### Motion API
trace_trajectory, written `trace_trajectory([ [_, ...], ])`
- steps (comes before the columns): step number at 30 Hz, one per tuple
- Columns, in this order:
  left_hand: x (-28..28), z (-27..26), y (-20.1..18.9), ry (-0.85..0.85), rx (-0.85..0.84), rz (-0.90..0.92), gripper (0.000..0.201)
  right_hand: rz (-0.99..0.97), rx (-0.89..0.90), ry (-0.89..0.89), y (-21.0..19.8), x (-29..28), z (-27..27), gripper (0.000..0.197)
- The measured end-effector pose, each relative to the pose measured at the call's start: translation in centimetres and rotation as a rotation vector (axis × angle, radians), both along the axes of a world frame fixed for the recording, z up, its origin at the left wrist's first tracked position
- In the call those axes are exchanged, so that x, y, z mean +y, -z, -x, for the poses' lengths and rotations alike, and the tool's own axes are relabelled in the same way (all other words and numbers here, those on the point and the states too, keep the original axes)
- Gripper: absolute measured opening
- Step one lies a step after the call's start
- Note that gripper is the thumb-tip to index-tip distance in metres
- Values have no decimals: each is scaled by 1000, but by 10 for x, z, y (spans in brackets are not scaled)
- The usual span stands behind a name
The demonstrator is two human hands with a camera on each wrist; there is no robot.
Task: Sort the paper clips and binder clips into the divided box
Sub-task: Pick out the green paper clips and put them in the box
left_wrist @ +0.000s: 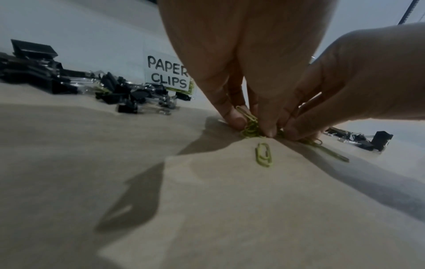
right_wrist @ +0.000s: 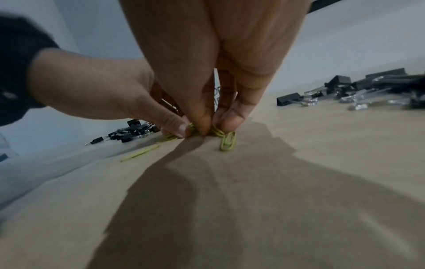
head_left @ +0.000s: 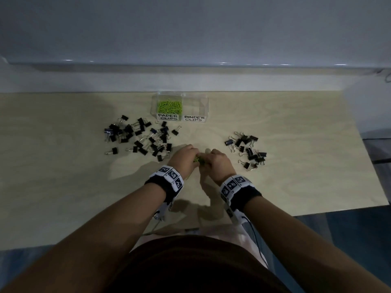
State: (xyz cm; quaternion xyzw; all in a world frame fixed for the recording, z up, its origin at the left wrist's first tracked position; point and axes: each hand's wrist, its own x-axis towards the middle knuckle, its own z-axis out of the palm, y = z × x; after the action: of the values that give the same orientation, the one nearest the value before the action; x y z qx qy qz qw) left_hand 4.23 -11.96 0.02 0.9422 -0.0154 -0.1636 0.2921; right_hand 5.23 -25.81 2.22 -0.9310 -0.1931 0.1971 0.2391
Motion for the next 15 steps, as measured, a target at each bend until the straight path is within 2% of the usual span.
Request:
trace_trajectory([
  [4,0,-2,-3,-27,-9,-47,16,13,11,38,-4,1,-3,32],
  [7,3,-2,-4,-62,1,-53,15,22,36,73,-10,0,-7,12],
  [9,6,-1,-4,-77,5,-49,17,52,39,73,-4,-1,-11,10],
  [15,18,-2,-3,-222,38,88,13,21,101,127,7,-4,-32,8],
])
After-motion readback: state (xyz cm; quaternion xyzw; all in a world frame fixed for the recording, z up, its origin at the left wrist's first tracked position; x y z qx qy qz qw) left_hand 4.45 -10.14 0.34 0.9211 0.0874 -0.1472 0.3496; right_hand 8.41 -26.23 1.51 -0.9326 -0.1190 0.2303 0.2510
